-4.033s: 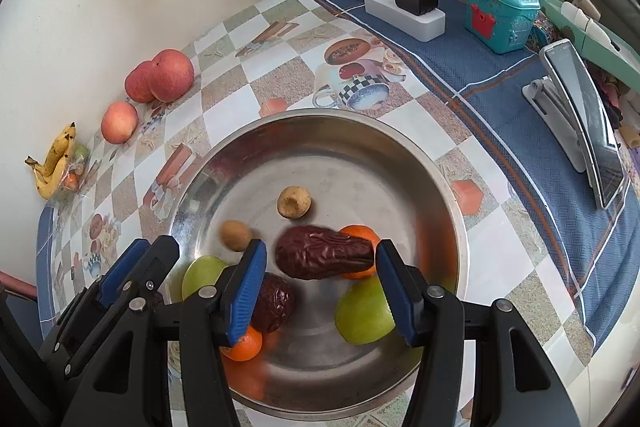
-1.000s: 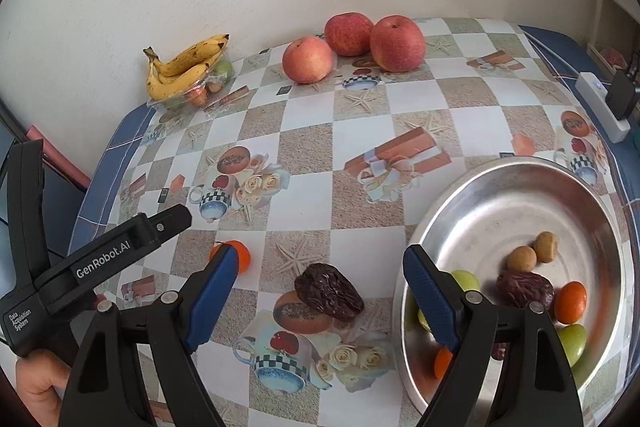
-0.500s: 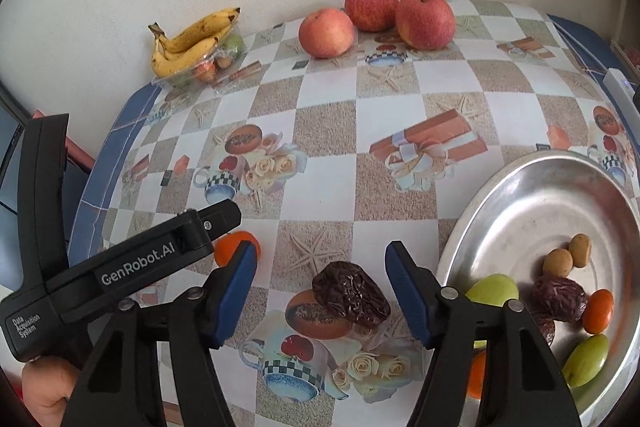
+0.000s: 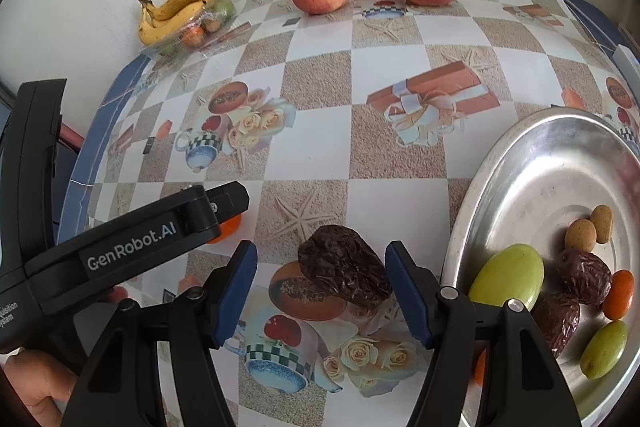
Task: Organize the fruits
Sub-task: 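Grasp the last dried red date with the right tool while the left tool grasps the tangerine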
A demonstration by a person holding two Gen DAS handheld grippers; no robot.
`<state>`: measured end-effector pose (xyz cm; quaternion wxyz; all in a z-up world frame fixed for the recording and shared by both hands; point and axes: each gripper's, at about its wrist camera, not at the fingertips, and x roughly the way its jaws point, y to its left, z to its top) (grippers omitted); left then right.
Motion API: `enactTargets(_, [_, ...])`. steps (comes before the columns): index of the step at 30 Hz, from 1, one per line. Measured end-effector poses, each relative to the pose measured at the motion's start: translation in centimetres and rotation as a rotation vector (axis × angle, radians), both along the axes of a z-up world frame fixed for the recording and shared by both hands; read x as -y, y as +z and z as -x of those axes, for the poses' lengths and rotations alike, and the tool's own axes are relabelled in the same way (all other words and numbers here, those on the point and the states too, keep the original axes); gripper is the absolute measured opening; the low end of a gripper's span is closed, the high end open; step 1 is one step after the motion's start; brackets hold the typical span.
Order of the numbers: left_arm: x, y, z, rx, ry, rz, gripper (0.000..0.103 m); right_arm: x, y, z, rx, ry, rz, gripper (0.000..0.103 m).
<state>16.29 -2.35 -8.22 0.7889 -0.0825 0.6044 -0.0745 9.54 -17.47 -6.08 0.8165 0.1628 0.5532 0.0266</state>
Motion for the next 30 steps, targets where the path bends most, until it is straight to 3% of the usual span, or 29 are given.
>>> enactTargets(11, [0.4,-0.3,-0.1,0.014,0.018,-0.033,0.090,0.4,-0.8,0.1,-0.019,-0.008,-0.020,0.066])
enactTargets(24, [0.2,0.3,0.2,0.020,0.016,0.009,0.056,0.7,-0.9,0.2,-0.013,-0.023,-0.038,0.062])
enactTargets(30, [0.5,0.3,0.2,0.014,0.011,0.025,0.050,1.1,-1.0,0.2,-0.012,-0.038,-0.047,0.052])
